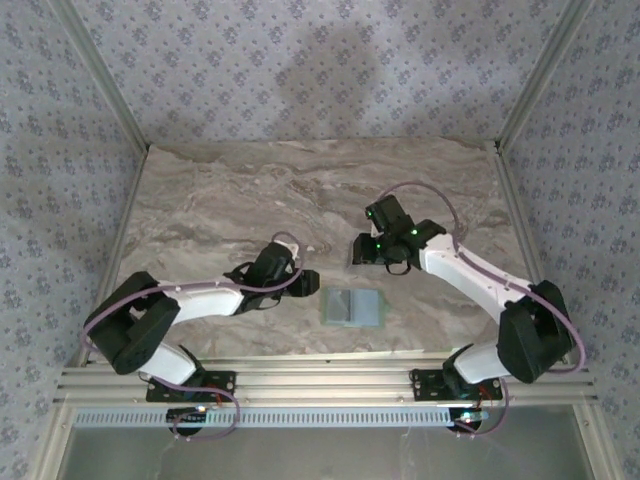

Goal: Put the credit cards into the card holder
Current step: Flip over the card slot in the card holder, then pick up the credit card from the storage box.

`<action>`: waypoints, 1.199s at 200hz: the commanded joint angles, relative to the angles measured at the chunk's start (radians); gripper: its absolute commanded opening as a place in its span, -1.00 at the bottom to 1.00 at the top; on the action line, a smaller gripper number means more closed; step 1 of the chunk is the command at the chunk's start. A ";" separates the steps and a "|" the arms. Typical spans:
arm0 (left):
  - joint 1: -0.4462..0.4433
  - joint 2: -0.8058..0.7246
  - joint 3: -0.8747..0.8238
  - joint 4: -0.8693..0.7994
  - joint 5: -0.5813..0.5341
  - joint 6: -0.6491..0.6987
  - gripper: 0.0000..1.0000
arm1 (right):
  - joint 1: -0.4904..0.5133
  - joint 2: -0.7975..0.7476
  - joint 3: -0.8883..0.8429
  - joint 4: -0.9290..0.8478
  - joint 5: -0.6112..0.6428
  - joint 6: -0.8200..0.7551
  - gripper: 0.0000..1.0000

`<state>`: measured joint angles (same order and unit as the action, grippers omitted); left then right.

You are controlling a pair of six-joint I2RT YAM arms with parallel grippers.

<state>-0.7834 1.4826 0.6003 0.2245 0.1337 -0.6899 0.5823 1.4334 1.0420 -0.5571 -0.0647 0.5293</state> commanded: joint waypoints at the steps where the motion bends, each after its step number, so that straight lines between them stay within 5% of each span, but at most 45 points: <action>1: 0.025 -0.017 0.123 -0.096 -0.014 0.019 0.03 | -0.007 0.077 0.077 -0.093 0.064 -0.034 -0.34; 95: 0.188 0.267 0.474 -0.132 0.049 -0.005 0.08 | -0.002 0.274 0.179 -0.085 0.179 -0.068 -0.39; 162: 0.194 0.373 0.487 0.003 0.162 0.030 0.12 | -0.002 0.320 0.171 -0.064 0.144 -0.073 -0.42; 240: 0.167 0.404 0.448 0.094 0.178 0.104 0.14 | 0.006 0.329 0.167 -0.070 0.183 -0.080 -0.68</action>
<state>-0.6056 1.8694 1.0546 0.2600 0.2909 -0.6285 0.5831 1.7412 1.2072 -0.6182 0.0921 0.4614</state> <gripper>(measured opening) 0.570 0.174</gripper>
